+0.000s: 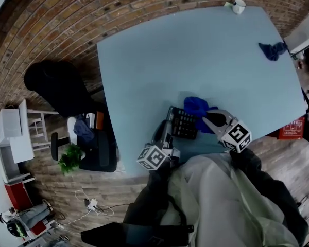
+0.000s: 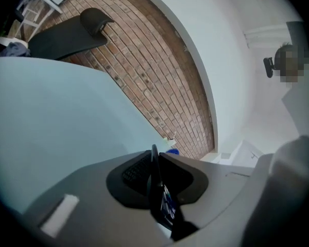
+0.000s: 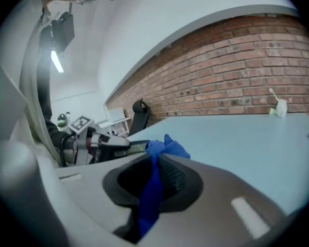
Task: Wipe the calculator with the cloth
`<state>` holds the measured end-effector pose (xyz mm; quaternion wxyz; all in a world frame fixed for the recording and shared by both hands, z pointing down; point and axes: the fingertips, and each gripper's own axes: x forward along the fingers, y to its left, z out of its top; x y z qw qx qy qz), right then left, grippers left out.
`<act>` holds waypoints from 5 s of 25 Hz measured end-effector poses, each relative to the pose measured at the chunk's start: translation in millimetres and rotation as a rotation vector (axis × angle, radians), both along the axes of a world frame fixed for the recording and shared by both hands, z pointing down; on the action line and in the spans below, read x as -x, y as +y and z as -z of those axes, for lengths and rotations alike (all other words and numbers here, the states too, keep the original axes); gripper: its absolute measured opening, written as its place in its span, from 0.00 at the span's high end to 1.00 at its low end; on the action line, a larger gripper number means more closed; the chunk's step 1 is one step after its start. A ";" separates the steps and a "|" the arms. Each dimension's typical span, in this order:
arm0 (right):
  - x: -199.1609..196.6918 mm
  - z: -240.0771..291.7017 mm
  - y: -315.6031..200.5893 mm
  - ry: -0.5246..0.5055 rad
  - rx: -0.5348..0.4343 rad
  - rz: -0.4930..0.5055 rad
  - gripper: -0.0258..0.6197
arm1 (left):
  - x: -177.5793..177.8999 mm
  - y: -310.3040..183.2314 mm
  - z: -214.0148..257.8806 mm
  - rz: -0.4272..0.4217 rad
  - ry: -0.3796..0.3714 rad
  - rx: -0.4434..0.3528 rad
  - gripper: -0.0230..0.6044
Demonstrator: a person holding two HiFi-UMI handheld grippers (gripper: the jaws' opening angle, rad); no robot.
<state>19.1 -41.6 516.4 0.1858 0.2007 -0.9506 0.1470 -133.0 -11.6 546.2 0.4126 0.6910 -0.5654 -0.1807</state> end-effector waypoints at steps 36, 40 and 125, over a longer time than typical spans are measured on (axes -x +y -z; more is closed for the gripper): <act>61.9 47.9 57.5 -0.011 -0.054 0.184 0.90 | -58.9 -10.9 74.9 -0.157 0.060 -0.157 0.87; 15.4 44.4 -2.1 0.017 -0.081 -0.034 0.90 | -62.5 -2.9 79.6 -0.198 0.055 -0.167 0.87; 27.9 122.1 73.0 0.109 -0.181 0.282 0.91 | -20.1 -27.2 130.7 0.052 0.375 -0.335 0.89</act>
